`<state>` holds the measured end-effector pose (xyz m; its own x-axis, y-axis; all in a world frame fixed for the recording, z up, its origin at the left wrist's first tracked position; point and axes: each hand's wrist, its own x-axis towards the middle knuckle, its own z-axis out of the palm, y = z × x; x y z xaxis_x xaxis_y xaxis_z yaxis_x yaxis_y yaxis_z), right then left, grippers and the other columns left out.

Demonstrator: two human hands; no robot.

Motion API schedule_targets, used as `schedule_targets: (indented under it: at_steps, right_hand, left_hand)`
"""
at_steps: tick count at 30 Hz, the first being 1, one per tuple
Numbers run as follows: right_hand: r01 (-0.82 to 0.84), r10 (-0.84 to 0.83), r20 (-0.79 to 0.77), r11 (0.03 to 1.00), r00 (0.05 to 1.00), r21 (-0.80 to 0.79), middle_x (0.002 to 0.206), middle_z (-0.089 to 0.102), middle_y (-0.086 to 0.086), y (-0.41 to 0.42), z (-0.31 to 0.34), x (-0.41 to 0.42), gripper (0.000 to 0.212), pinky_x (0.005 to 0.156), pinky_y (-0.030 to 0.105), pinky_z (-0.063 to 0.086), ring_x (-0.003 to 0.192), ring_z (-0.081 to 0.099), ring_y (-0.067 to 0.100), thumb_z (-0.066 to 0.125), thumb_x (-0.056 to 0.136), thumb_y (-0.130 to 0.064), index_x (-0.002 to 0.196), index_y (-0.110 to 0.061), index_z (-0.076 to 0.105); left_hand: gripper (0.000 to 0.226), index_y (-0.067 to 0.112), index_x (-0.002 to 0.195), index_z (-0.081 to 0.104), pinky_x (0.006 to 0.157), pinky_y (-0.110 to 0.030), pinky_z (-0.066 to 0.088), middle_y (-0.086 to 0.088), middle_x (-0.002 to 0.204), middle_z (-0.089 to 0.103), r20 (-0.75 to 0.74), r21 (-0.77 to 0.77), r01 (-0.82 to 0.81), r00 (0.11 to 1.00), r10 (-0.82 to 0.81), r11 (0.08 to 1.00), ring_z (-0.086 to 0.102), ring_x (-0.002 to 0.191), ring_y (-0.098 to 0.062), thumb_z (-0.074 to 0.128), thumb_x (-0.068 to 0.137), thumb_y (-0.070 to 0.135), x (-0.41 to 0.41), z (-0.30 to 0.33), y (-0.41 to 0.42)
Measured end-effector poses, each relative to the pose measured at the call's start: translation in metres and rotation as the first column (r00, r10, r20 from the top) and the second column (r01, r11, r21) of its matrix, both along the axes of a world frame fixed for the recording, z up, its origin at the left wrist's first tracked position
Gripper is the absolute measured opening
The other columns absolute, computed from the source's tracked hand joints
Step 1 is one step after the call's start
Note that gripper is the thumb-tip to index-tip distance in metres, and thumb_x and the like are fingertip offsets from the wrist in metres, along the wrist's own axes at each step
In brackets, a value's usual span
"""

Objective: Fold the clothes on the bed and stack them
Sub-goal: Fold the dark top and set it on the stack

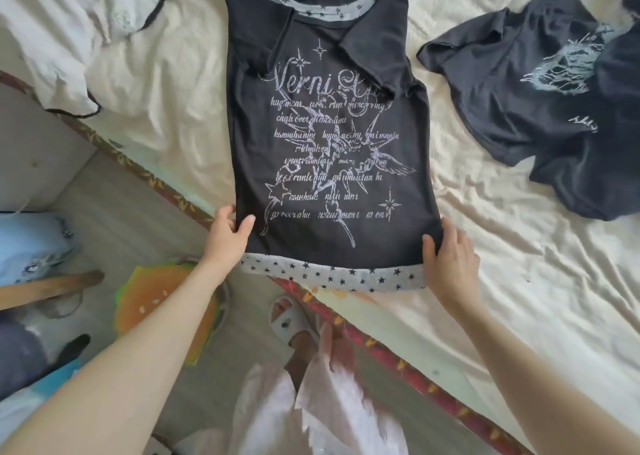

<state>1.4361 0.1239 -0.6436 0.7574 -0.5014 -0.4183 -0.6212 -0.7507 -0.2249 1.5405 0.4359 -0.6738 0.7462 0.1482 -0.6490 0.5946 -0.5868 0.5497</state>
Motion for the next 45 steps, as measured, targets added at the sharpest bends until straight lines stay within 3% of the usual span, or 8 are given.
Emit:
schedule_targets:
  at_steps: [7,12,18,22,25,30,34,45]
  right_hand:
    - [0.298,-0.277,-0.122,0.928,0.953,0.222,0.093,0.06,0.009,-0.015,0.006,-0.003,0.023,0.06,0.03,0.034,0.08,0.051,0.023,0.051,0.093,-0.019,0.108,-0.002,0.057]
    - [0.527,-0.5,-0.177,0.755,0.848,0.39,0.068,0.049,0.004,-0.024,0.015,-0.014,0.015,0.052,0.028,0.034,0.063,0.045,0.021,0.056,0.085,-0.011,0.073,-0.007,0.049]
    - [0.664,-0.718,-0.163,0.499,0.677,0.557,0.089,0.06,0.012,-0.026,0.031,-0.04,0.003,0.081,0.036,0.052,0.085,0.058,0.025,0.061,0.087,-0.004,0.086,-0.002,0.063]
    - [0.719,-0.791,-0.2,0.377,0.578,0.584,0.085,0.062,0.008,-0.023,0.046,-0.07,0.015,0.077,0.031,0.05,0.082,0.06,0.021,0.063,0.086,-0.002,0.074,-0.01,0.06]
    - [0.76,-0.828,-0.258,0.272,0.497,0.59,0.082,0.063,0.008,-0.02,0.057,-0.097,0.013,0.079,0.032,0.05,0.075,0.062,0.017,0.068,0.084,-0.002,0.075,-0.007,0.06]
    - [0.759,-0.838,-0.344,0.121,0.424,0.64,0.091,0.065,0.009,-0.013,0.069,-0.128,0.009,0.083,0.034,0.051,0.086,0.064,0.019,0.068,0.085,-0.005,0.085,-0.005,0.059]
    - [0.638,-0.828,-0.364,-0.01,0.427,0.77,0.1,0.062,0.008,-0.009,0.083,-0.127,0.007,0.087,0.036,0.05,0.094,0.062,0.02,0.062,0.09,-0.01,0.095,-0.007,0.058]
    - [0.429,-0.885,-0.262,-0.08,0.384,0.9,0.092,0.064,0.001,-0.025,0.121,-0.038,0.005,0.07,0.028,0.053,0.081,0.066,0.012,0.059,0.092,-0.01,0.09,-0.014,0.062]
  left_hand:
    - [0.026,0.005,0.075,0.052,0.059,-0.031,0.035,-0.003,0.071,0.054,-0.063,0.012,-0.093,0.994,0.094,0.996,0.048,0.07,-0.021,0.057,0.093,0.023,-0.041,0.015,0.011]
    - [0.016,0.006,0.096,0.059,0.066,-0.031,0.041,-0.005,0.088,0.062,-0.035,-0.026,-0.162,0.986,0.161,0.986,0.056,0.083,-0.023,0.057,0.095,0.021,-0.048,0.037,0.018]
    - [0.019,0.018,0.079,0.047,0.075,-0.032,0.037,-0.006,0.09,0.051,-0.021,-0.073,-0.284,0.959,0.283,0.956,0.045,0.085,-0.02,0.056,0.095,0.02,-0.061,0.059,0.021]
    - [0.011,0.016,0.103,0.055,0.085,-0.035,0.041,-0.002,0.094,0.054,-0.074,-0.095,-0.324,0.945,0.318,0.941,0.05,0.095,-0.026,0.057,0.095,0.023,-0.086,0.074,0.031]
    - [0.045,0.006,0.134,0.047,0.075,-0.039,0.047,-0.01,0.119,0.057,-0.132,-0.077,-0.308,0.946,0.297,0.948,0.055,0.1,-0.029,0.054,0.096,0.029,-0.109,0.086,0.04]
    - [0.044,-0.003,0.134,0.045,0.093,-0.04,0.047,-0.01,0.114,0.058,-0.256,-0.195,-0.4,0.902,0.347,0.896,0.059,0.101,-0.023,0.057,0.094,0.014,-0.136,0.101,0.047]
    - [0.034,-0.009,0.125,0.052,0.072,-0.029,0.05,-0.015,0.107,0.064,-0.308,-0.305,-0.409,0.897,0.318,0.86,0.061,0.078,-0.018,0.05,0.092,-0.009,-0.133,0.119,0.048]
    - [0.028,0.01,0.115,0.064,0.075,-0.032,0.051,-0.005,0.099,0.066,0.047,-0.255,-0.461,0.872,0.487,0.85,0.062,0.085,-0.018,0.065,0.088,0.007,-0.052,0.148,0.042]
